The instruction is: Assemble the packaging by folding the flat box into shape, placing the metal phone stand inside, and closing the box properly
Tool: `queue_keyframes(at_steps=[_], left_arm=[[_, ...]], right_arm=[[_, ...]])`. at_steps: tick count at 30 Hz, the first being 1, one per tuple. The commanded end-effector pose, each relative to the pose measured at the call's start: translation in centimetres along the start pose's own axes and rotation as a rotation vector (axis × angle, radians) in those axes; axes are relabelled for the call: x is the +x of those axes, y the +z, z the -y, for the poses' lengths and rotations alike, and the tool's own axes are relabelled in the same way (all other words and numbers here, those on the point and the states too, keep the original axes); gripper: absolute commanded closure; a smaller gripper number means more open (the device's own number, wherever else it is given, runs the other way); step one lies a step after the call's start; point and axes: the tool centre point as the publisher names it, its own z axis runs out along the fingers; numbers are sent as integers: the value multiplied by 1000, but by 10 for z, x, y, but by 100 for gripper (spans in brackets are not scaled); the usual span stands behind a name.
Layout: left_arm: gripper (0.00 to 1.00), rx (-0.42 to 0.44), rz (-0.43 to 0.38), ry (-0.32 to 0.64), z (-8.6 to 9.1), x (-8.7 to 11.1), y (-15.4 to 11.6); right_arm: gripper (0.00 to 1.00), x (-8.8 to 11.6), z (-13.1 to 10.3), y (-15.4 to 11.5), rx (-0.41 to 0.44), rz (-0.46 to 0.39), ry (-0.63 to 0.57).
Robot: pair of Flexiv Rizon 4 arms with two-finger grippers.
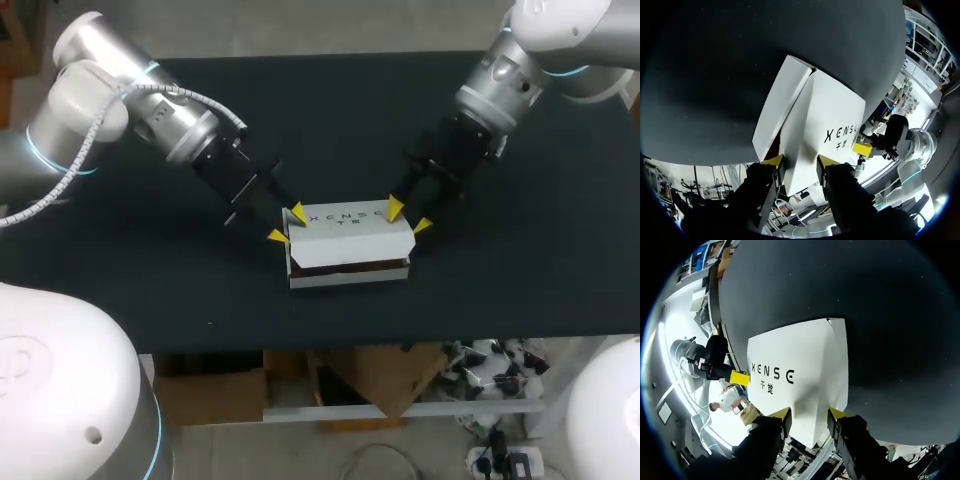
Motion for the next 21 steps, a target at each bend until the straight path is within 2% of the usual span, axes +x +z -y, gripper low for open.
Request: queue_keyframes(at_steps=[1,21], left_arm=[[59,-5,1,2,3,2,1],[59,-1,-1,3,6,-3,0]], right_arm=[[52,1,-1,1,2,-1,-2],[51,-1,-2,4,7,2,-3]])
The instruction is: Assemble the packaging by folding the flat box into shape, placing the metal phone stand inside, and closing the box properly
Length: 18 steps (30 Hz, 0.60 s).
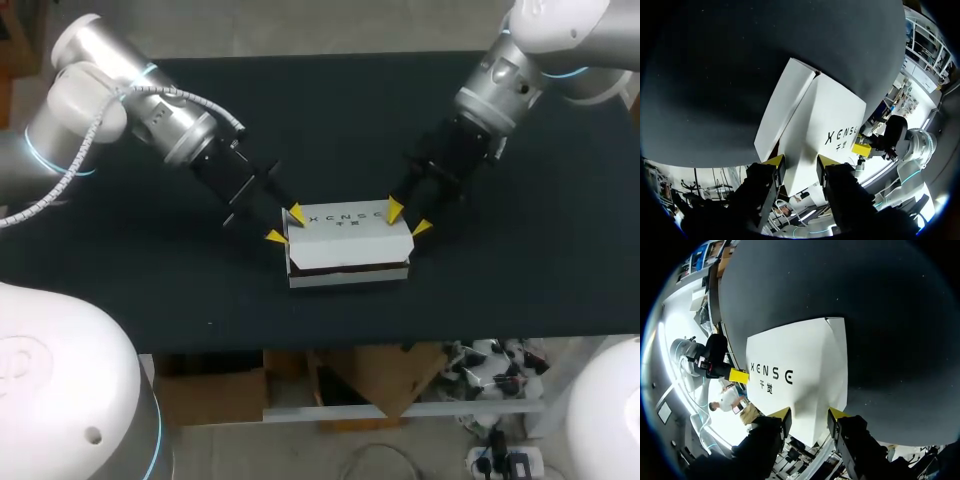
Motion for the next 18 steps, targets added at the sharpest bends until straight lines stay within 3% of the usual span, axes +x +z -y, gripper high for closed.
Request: queue_keyframes(at_steps=[1,18], left_arm=[[59,-2,3,1,2,1,1],[60,2,7,0,4,0,2]], right_arm=[[51,1,-2,1,3,0,-2],[51,-1,-3,4,4,3,-12]])
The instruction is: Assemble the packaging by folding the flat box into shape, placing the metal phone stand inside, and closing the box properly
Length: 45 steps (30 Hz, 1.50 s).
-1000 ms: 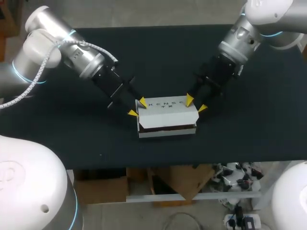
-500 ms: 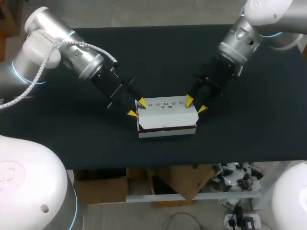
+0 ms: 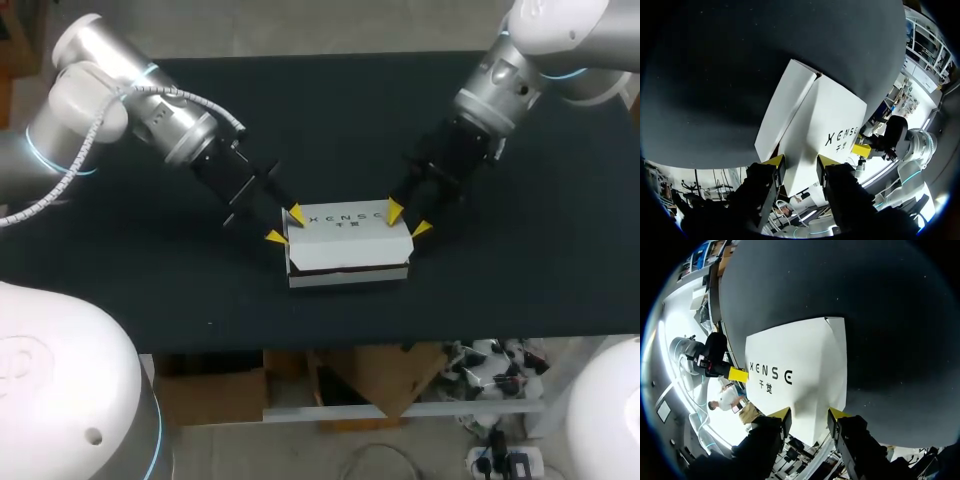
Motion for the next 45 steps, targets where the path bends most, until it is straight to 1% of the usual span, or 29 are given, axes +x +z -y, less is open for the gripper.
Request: queue_keyframes(at_steps=[1,15,24,32,45], left_arm=[[60,-1,2,-1,2,1,1],[60,1,6,-1,0,3,1],[60,0,4,-6,1,3,1],[60,0,2,-3,0,3,0],[62,-2,11,-10,-4,8,0]], right_arm=[[51,0,-2,2,2,-1,-2],[51,7,-1,-3,-5,4,-9],[51,5,-5,-1,1,5,-4],[51,4,-3,-3,-7,3,-2],[52,11,0,-7,-12,-1,-8]])
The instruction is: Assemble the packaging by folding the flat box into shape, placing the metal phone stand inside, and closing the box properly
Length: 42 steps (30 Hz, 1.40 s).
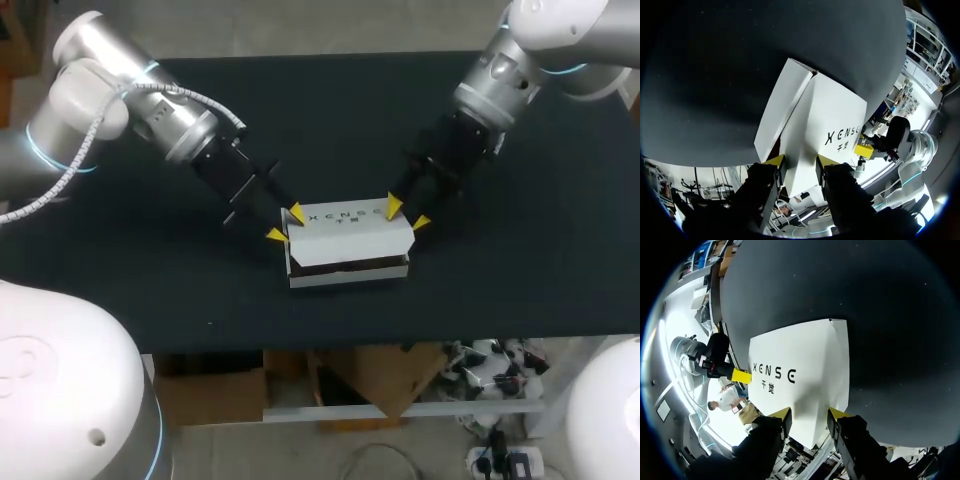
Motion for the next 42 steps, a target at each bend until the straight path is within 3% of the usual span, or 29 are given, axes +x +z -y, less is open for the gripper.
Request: queue_keyframes(at_steps=[1,42], left_arm=[[62,0,9,-4,-2,5,1],[63,-25,19,-23,-8,8,0]], right_arm=[[52,4,1,-1,0,-1,1],[53,13,3,-7,4,-12,9]])
